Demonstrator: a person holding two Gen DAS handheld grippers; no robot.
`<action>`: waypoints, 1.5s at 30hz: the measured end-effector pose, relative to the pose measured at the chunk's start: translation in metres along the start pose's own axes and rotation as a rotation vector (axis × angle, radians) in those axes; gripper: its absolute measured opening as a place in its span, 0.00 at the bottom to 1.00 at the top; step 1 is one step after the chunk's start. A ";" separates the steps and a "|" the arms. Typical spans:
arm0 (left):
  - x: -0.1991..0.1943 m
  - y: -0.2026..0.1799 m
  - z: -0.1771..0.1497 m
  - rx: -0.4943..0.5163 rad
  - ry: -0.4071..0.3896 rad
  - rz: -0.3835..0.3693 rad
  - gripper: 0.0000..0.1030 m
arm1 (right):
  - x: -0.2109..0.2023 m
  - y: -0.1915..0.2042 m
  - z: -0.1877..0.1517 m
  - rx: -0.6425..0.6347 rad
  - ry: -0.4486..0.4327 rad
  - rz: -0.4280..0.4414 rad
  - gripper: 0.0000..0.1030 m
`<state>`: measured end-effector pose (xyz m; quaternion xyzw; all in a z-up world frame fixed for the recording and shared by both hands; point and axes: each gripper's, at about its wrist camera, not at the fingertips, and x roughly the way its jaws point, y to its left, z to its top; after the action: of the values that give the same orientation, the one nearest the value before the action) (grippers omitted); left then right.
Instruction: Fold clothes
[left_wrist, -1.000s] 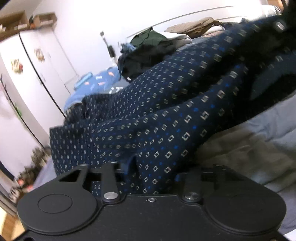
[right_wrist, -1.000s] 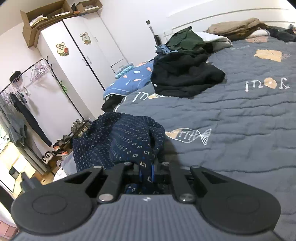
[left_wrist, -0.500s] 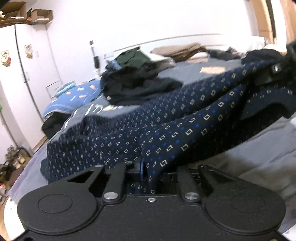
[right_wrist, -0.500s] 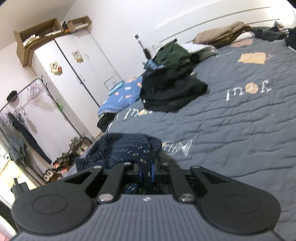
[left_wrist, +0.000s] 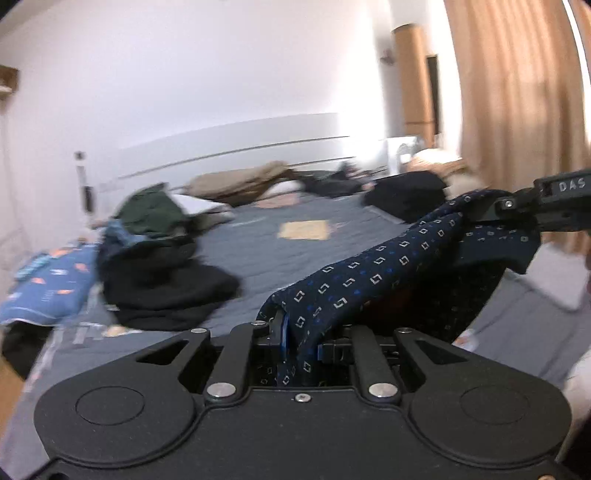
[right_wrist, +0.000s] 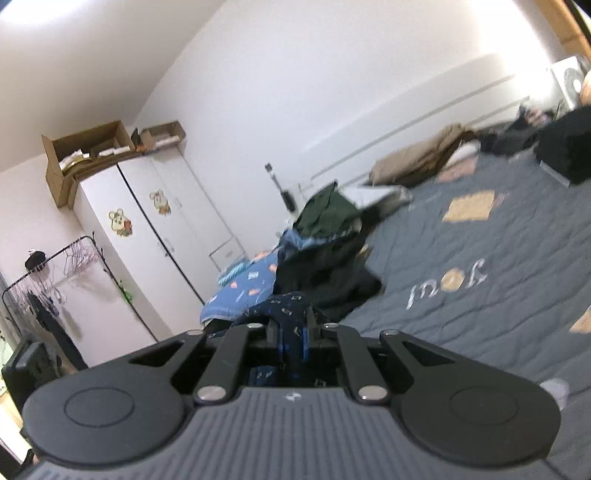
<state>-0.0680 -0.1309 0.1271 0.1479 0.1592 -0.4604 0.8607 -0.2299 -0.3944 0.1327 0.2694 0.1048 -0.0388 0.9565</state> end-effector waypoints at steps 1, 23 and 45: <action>0.005 -0.006 -0.004 -0.003 0.013 -0.014 0.13 | -0.002 -0.004 0.001 -0.021 0.016 -0.014 0.09; 0.203 0.018 -0.115 -0.317 0.319 -0.038 0.14 | 0.038 -0.094 -0.073 -0.280 0.251 -0.330 0.60; 0.188 0.015 -0.116 -0.352 0.330 -0.025 0.15 | 0.064 -0.056 -0.152 -0.976 0.361 -0.273 0.75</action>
<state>0.0272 -0.2164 -0.0532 0.0668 0.3772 -0.4059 0.8298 -0.2025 -0.3638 -0.0366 -0.2200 0.3077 -0.0624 0.9236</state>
